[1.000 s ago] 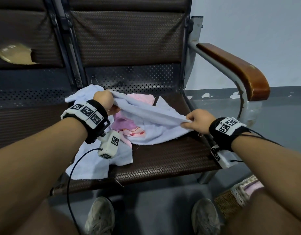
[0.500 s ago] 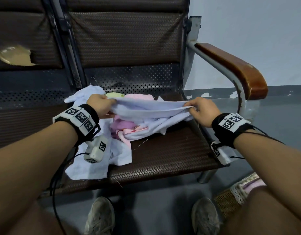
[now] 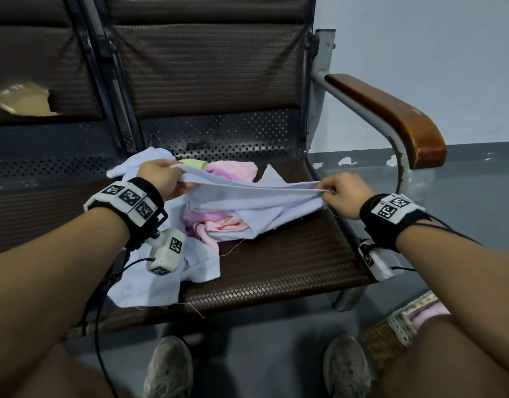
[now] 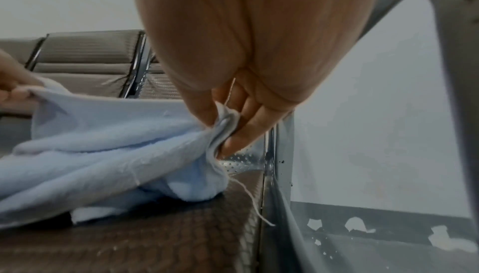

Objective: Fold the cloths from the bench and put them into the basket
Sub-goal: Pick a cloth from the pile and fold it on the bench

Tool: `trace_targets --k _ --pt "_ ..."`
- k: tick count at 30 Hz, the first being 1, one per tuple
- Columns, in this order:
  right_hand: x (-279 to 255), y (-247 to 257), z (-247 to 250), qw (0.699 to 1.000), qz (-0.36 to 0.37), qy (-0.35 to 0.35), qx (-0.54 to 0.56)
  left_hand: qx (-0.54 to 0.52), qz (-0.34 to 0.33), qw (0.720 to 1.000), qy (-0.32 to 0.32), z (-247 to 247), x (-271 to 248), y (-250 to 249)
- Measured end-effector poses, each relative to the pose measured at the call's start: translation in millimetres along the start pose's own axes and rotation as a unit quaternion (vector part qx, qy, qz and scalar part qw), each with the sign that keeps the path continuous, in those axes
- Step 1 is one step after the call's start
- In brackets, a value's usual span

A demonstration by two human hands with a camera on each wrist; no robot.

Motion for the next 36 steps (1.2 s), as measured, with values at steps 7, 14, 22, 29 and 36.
trace_targets --k 7,14,22,29,36 --pt "2 -5 26 0.994 -0.033 -0.101 0.006 0.09 -0.05 0.984 0.146 -35 -14 -7" --pt "-1 6 58 0.985 -0.035 -0.163 0.042 0.21 -0.222 0.952 -0.016 -18 -24 -44" --pt "-8 36 121 0.981 0.0 -0.176 0.08 0.02 -0.268 0.963 0.007 -2 -63 -107" --pt "-11 57 194 0.958 -0.015 -0.232 0.169 -0.009 -0.314 0.949 0.004 8 -99 -178" --pt "-13 69 226 0.966 -0.043 -0.166 0.195 -0.01 -0.308 0.951 -0.001 18 -112 -212"
Point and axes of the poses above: each hand's wrist, its own x-axis towards the middle knuckle, its own z-axis out of the back of the hand, y = z × x, the point moved 10 cm from there along x, towards the middle knuckle, and after that the axes turned 11 degrees about z, right-handed, at the moved point
